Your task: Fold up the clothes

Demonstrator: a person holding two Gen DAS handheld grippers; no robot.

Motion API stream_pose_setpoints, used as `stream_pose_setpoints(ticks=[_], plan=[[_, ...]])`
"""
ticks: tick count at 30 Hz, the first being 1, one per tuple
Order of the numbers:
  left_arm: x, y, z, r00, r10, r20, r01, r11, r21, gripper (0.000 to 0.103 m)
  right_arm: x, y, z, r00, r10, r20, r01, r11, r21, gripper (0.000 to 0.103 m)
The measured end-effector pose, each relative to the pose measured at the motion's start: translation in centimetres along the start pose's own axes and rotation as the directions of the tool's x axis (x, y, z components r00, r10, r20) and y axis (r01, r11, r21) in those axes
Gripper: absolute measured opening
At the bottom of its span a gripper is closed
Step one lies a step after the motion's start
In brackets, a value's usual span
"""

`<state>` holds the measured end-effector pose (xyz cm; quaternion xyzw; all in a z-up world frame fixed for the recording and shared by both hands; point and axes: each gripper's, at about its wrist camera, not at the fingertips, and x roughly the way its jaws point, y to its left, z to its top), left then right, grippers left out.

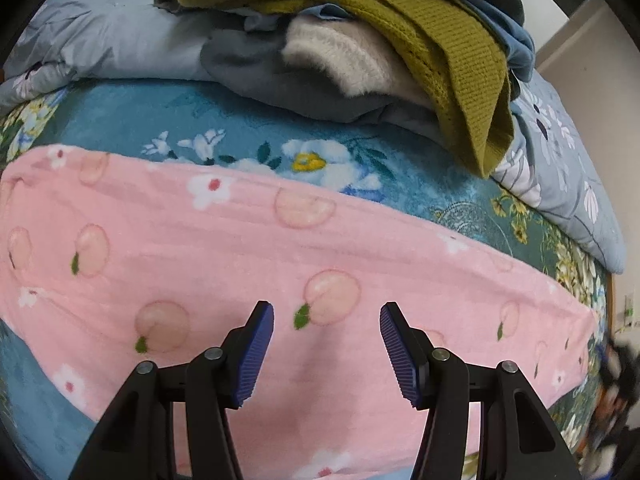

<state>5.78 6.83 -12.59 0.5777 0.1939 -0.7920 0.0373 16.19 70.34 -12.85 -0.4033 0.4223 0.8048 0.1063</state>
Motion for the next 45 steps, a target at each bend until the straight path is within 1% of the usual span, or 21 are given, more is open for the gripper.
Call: stream_pose_setpoints(ticks=[1, 3, 6, 8, 11, 13, 20, 25, 26, 29, 31, 32, 33, 34, 35, 36, 38, 41, 42, 43, 45], plan=[[0.2, -0.1, -0.1, 1.000, 0.005, 0.000, -0.005, 1.000, -0.003, 0.060, -0.6, -0.9, -1.2, 1.000, 0.002, 0.000, -0.002, 1.000, 0.023, 0.041], [0.6, -0.3, -0.5, 1.000, 0.016, -0.004, -0.016, 1.000, -0.002, 0.060, -1.6, -2.6, -3.5, 1.000, 0.023, -0.001, -0.023, 0.997, 0.078, 0.042], [1.4, -0.9, -1.4, 0.999, 0.022, -0.026, -0.021, 1.000, 0.009, 0.060, -1.8, -4.9, -7.1, 0.991, 0.136, -0.006, -0.132, 0.970, 0.204, 0.042], [1.8, -1.5, -1.9, 0.999, 0.014, -0.048, -0.013, 0.999, 0.031, 0.060, -1.0, -4.9, -8.3, 0.990, 0.140, -0.021, -0.131, 0.964, 0.230, 0.042], [2.2, -2.7, -2.6, 0.998, 0.011, -0.069, -0.005, 0.997, 0.080, 0.060, 0.5, -4.4, -9.2, 0.986, 0.161, -0.051, -0.143, 0.955, 0.260, 0.042], [2.2, -3.0, -2.8, 0.997, 0.001, -0.080, 0.006, 0.996, 0.091, 0.060, 0.5, -3.6, -9.2, 0.981, 0.189, -0.046, -0.171, 0.951, 0.259, 0.042], [2.5, -3.7, -2.7, 0.996, -0.019, -0.092, 0.027, 0.996, 0.090, 0.060, 0.0, -2.0, -9.2, 0.969, 0.245, -0.037, -0.229, 0.941, 0.248, 0.042], [2.6, -4.0, -2.5, 0.995, -0.021, -0.093, 0.029, 0.996, 0.087, 0.061, -0.9, -1.9, -9.4, 0.953, 0.304, 0.005, -0.294, 0.917, 0.270, 0.042], [2.7, -4.0, -2.5, 0.995, -0.019, -0.094, 0.027, 0.996, 0.082, 0.061, -0.8, -1.7, -9.4, 0.954, 0.298, -0.003, -0.288, 0.922, 0.259, 0.042], [2.7, -4.3, -2.5, 0.996, 0.000, -0.087, 0.008, 0.995, 0.095, 0.061, 0.1, -1.0, -9.5, 0.971, 0.237, -0.045, -0.222, 0.951, 0.218, 0.042], [2.8, -4.4, -2.7, 0.996, 0.015, -0.083, -0.007, 0.994, 0.105, 0.061, 0.5, -0.8, -9.5, 0.981, 0.187, -0.054, -0.173, 0.964, 0.201, 0.042], [2.9, -4.5, -2.8, 0.996, 0.024, -0.081, -0.015, 0.994, 0.108, 0.061, 0.7, -0.7, -9.5, 0.985, 0.160, -0.057, -0.147, 0.970, 0.191, 0.040], [3.0, -4.5, -3.0, 0.996, 0.038, -0.081, -0.029, 0.993, 0.110, 0.061, 0.8, -0.6, -9.4, 0.989, 0.132, -0.060, -0.119, 0.976, 0.181, 0.034], [3.2, -4.4, -3.1, 0.995, 0.050, -0.082, -0.040, 0.993, 0.111, 0.061, 0.9, -0.5, -9.3, 0.992, 0.111, -0.065, -0.099, 0.980, 0.173, 0.018], [3.3, -4.4, -3.3, 0.995, 0.061, -0.083, -0.052, 0.992, 0.111, 0.061, 1.0, -0.4, -9.0, 0.992, 0.100, -0.074, -0.087, 0.982, 0.170, 0.012], [3.5, -4.4, -3.5, 0.994, 0.072, -0.085, -0.062, 0.992, 0.113, 0.061, 0.7, -0.2, -8.6, 0.992, 0.109, -0.067, -0.097, 0.982, 0.161, 0.011], [3.7, -4.5, -4.0, 0.993, 0.087, -0.078, -0.078, 0.990, 0.118, 0.061, -0.8, 0.7, -7.7, 0.985, 0.174, -0.011, -0.171, 0.977, 0.125, 0.009], [4.1, -4.6, -4.4, 0.991, 0.107, -0.079, -0.097, 0.988, 0.123, 0.061, -3.3, 1.7, -6.6, 0.958, 0.274, 0.079, -0.279, 0.958, 0.060, 0.008], [4.4, -4.6, -4.5, 0.990, 0.107, -0.089, -0.096, 0.988, 0.120, 0.061, -3.9, 1.8, -6.3, 0.953, 0.285, 0.102, -0.290, 0.956, 0.036, 0.008], [4.6, -4.6, -4.6, 0.989, 0.108, -0.097, -0.096, 0.988, 0.118, 0.061, -3.8, 1.5, -6.1, 0.962, 0.256, 0.100, -0.259, 0.966, 0.023, 0.008], [4.8, -4.7, -4.7, 0.988, 0.116, -0.100, -0.103, 0.987, 0.122, 0.061, -2.2, 0.2, -6.1, 0.985, 0.164, 0.052, -0.166, 0.985, 0.035, 0.008]])
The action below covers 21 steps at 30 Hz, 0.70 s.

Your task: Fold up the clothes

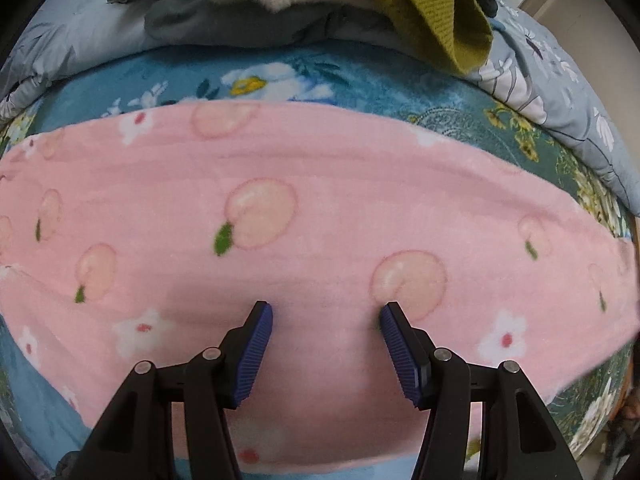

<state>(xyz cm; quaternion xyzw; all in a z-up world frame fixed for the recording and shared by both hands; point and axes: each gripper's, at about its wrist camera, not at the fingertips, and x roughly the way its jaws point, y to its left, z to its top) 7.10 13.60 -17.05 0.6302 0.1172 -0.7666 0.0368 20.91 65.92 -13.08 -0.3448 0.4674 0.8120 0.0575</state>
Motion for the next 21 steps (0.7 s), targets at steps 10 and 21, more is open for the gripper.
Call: stream_pose_setpoints(ticks=[10, 21], plan=[[0.2, -0.1, 0.3, 1.000, 0.005, -0.006, -0.005, 1.000, -0.001, 0.062, 1.6, -4.2, -1.6, 0.993, -0.104, -0.050, 0.108, 0.990, 0.086, 0.030], [0.2, -0.2, 0.8, 0.999, -0.033, -0.034, 0.033, 0.999, 0.019, 0.070, 3.5, -4.6, -1.2, 0.994, -0.081, -0.078, 0.095, 0.974, 0.207, 0.024]])
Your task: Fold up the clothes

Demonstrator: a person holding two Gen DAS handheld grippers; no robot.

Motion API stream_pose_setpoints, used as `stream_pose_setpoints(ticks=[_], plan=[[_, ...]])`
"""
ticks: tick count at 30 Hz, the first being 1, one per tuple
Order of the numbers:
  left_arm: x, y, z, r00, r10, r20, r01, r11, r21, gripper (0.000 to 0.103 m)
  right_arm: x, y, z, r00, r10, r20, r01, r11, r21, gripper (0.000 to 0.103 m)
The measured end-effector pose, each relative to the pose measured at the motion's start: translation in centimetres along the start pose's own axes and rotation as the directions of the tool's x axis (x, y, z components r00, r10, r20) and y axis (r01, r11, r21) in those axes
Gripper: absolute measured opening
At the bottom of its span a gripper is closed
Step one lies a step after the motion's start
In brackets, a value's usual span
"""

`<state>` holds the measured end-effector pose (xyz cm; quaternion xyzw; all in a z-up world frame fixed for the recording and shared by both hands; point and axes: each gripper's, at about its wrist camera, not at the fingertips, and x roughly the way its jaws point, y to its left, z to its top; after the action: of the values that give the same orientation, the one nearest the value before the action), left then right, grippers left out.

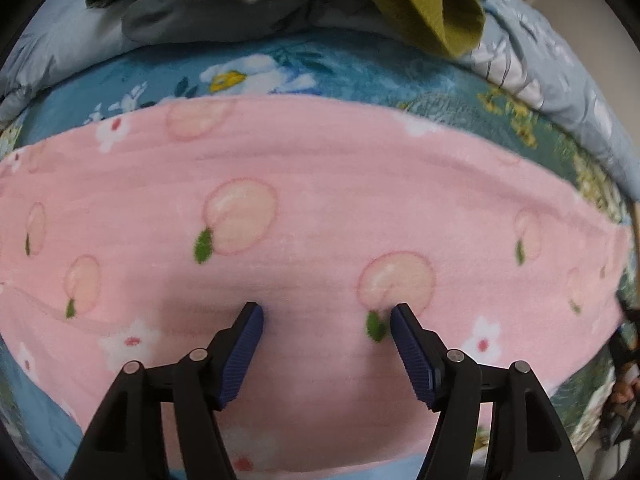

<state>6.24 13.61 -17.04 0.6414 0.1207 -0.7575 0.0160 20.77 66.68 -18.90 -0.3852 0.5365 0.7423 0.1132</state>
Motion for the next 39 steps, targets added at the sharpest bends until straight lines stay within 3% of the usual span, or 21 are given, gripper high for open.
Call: stream_pose_setpoints(ticks=[2, 5, 11, 16, 22, 27, 28, 31, 35, 39], plan=[[-1.0, 0.5, 0.1, 0.999, -0.031, 0.020, 0.032, 0.999, -0.023, 0.070, -0.2, 0.2, 0.0, 1.000, -0.005, 0.005, 0.005, 1.000, 0.024, 0.015], [-2.7, 1.6, 0.3, 0.996, -0.066, 0.058, 0.069, 0.997, -0.046, 0.070, -1.6, 1.9, -0.4, 0.999, 0.002, 0.038, -0.002, 1.000, 0.016, 0.012], [-6.7, 5.8, 0.7, 0.979, -0.129, 0.158, 0.156, 0.972, -0.174, 0.070, -4.2, 11.3, -3.3, 0.997, 0.061, 0.057, -0.047, 0.976, -0.215, 0.011], [-10.5, 10.8, 0.2, 0.955, -0.153, 0.254, 0.222, 0.937, -0.270, 0.070, -3.2, 20.2, -7.5, 0.992, 0.122, -0.025, -0.122, 0.914, -0.387, 0.010], [-13.1, 17.0, -1.0, 0.925, -0.167, 0.341, 0.300, 0.872, -0.386, 0.070, 0.7, 29.3, -15.7, 0.971, 0.150, -0.184, -0.227, 0.811, -0.539, 0.009], [-13.6, 21.7, -2.7, 0.912, -0.172, 0.373, 0.347, 0.809, -0.474, 0.070, 6.4, 33.6, -23.6, 0.940, 0.069, -0.333, -0.270, 0.748, -0.606, 0.008], [-13.6, 22.4, -3.0, 0.911, -0.175, 0.374, 0.355, 0.797, -0.489, 0.070, 7.9, 33.9, -25.4, 0.931, 0.036, -0.363, -0.269, 0.741, -0.615, 0.003], [-13.1, 24.0, -3.6, 0.912, -0.196, 0.362, 0.373, 0.763, -0.527, 0.070, 12.3, 33.9, -30.0, 0.908, -0.097, -0.409, -0.226, 0.708, -0.669, 0.003], [-12.9, 24.6, -3.9, 0.909, -0.225, 0.351, 0.390, 0.758, -0.523, 0.070, 15.6, 32.0, -33.8, 0.877, -0.239, -0.417, -0.160, 0.673, -0.722, 0.003], [-11.5, 23.2, -3.4, 0.904, -0.283, 0.320, 0.416, 0.755, -0.507, 0.070, 15.5, 30.6, -33.6, 0.852, -0.277, -0.444, -0.152, 0.681, -0.717, 0.006]])
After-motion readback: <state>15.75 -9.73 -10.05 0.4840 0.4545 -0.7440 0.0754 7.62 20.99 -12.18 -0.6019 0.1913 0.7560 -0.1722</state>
